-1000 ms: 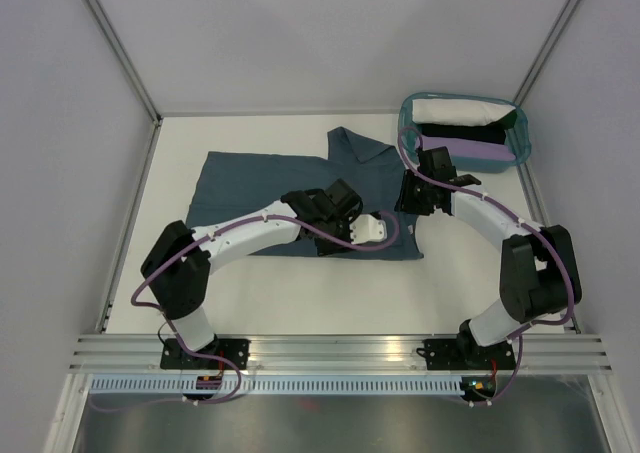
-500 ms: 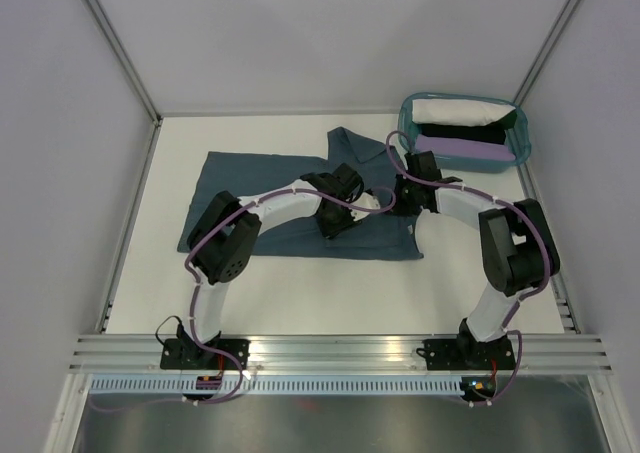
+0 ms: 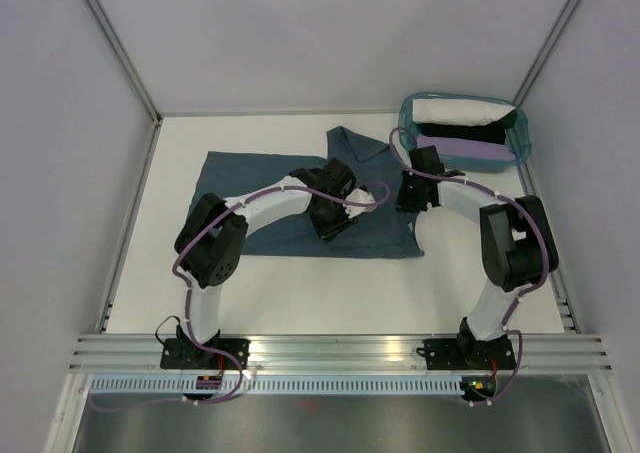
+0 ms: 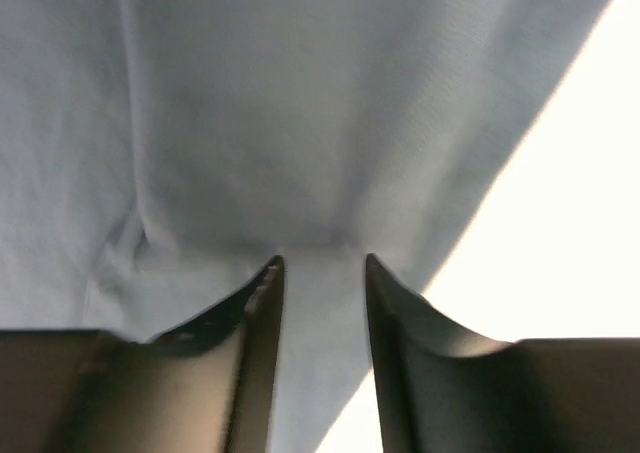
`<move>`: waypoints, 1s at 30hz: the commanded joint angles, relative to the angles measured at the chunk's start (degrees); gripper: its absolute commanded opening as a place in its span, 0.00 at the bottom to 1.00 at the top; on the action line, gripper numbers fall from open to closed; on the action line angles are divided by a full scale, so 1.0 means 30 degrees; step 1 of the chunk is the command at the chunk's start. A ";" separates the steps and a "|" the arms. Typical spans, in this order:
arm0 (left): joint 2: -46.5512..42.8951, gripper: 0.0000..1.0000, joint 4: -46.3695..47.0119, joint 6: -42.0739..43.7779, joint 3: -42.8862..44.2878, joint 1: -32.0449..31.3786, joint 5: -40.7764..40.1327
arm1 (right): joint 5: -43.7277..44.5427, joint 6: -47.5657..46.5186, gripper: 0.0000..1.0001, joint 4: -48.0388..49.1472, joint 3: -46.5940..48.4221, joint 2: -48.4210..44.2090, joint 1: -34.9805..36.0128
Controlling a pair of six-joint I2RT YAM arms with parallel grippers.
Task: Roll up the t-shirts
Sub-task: Fold the tshirt
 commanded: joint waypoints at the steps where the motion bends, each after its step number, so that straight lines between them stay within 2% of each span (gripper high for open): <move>1: -0.3273 0.45 -0.2645 -0.0571 0.2553 0.0249 0.1683 | 0.3056 -0.1032 0.02 -0.3138 0.1765 -0.2321 -0.0213; 2: -0.4207 0.47 -0.3056 -0.0425 0.2822 0.0512 0.1478 | 0.3592 -0.1091 0.06 -0.3788 0.2000 -0.3283 -0.0213; 3: -0.4738 0.49 -0.3727 0.0040 0.2651 0.0688 0.0548 | 0.4468 -0.1149 0.17 -0.4868 0.1857 -0.3815 -0.0213; 4: -0.5266 0.49 -0.3821 0.0248 0.2185 0.0922 -0.0215 | 0.4709 -0.1092 0.25 -0.5285 0.1537 -0.4951 -0.0213; 6: -0.7052 0.50 -0.3822 0.0892 0.0636 0.2004 -0.1796 | 0.4858 -0.0711 0.41 -0.5785 -0.0218 -0.6128 -0.0213; 7: -0.7609 0.51 -0.3880 0.1213 -0.1199 0.2530 -0.2153 | 0.4625 -0.0565 0.49 -0.6019 -0.0920 -0.7207 -0.0242; 8: -0.8282 0.52 -0.3880 0.1536 -0.2146 0.3754 -0.2418 | 0.4565 -0.0419 0.53 -0.6138 -0.2262 -0.7711 -0.0213; 10: -0.9836 0.56 -0.3852 0.3086 -0.4862 0.5223 -0.2945 | 0.4215 -0.0066 0.55 -0.6256 -0.3558 -0.8823 -0.0213; 11: -1.0219 0.56 -0.3300 0.3614 -0.5663 0.6942 -0.3528 | 0.3952 0.0079 0.55 -0.6285 -0.4637 -0.9149 -0.0213; 13: -1.0953 0.57 -0.2537 0.5108 -0.7476 0.9029 -0.4177 | 0.3455 0.0488 0.56 -0.5965 -0.5639 -1.0054 -0.0213; 14: -1.1071 0.57 -0.1779 0.5577 -0.7893 1.1041 -0.4323 | 0.3132 0.0694 0.56 -0.5818 -0.6514 -1.0379 -0.0213; 17: -1.1393 0.58 -0.1129 0.7540 -0.8979 1.3746 -0.3770 | 0.1959 0.1339 0.57 -0.4648 -0.7953 -1.1260 -0.0213; 21: -1.1513 0.61 0.1271 0.9769 -1.1318 1.4747 -0.3943 | 0.1231 0.1487 0.57 -0.3475 -0.8398 -1.0767 -0.0213; 30: -0.8642 0.62 0.4260 0.9596 -1.2058 1.4928 -0.4354 | 0.0493 0.1867 0.57 -0.2068 -0.8896 -0.9504 -0.0213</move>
